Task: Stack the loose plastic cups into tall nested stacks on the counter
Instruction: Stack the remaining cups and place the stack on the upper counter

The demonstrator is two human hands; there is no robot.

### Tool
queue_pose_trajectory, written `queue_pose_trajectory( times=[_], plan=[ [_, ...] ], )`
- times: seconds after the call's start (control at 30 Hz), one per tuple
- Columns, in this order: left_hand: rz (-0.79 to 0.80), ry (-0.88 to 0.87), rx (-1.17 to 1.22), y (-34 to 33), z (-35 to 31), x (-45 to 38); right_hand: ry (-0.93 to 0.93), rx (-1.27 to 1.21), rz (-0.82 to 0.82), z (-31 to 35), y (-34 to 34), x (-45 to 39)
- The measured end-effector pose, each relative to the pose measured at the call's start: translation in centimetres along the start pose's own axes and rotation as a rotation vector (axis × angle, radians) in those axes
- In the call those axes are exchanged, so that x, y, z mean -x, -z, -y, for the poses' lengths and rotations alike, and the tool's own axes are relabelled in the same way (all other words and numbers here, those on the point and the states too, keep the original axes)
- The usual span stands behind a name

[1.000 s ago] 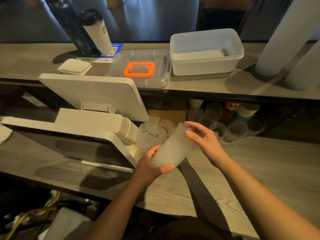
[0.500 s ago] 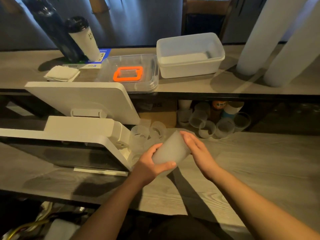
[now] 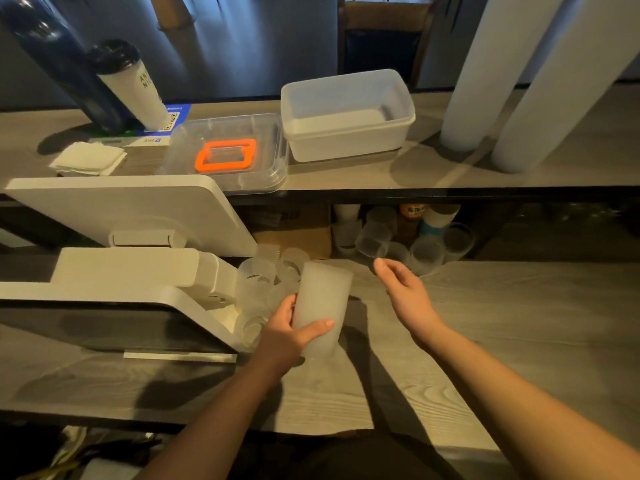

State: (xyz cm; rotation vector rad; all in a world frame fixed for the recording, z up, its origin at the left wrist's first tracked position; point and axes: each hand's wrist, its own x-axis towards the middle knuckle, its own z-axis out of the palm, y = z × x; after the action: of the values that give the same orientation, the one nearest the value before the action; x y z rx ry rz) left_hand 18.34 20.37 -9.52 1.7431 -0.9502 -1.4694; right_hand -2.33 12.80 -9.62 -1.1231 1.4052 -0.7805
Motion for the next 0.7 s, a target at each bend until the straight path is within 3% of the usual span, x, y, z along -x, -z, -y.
queue_pose_trajectory(
  times=[0.3,0.57,0.7],
  plan=[
    [0.010,-0.001,0.013,-2.5,-0.1,-1.4,0.005,0.491,-0.289,-6.0,5.4,-5.5],
    [0.040,0.002,0.026,-5.0,-1.3,-4.2,0.024,1.008,-0.167,-7.8,8.7,-11.3],
    [0.060,-0.017,0.019,-5.9,-1.9,-5.7,0.023,1.158,-0.198,-7.3,8.7,-12.9]
  ],
)
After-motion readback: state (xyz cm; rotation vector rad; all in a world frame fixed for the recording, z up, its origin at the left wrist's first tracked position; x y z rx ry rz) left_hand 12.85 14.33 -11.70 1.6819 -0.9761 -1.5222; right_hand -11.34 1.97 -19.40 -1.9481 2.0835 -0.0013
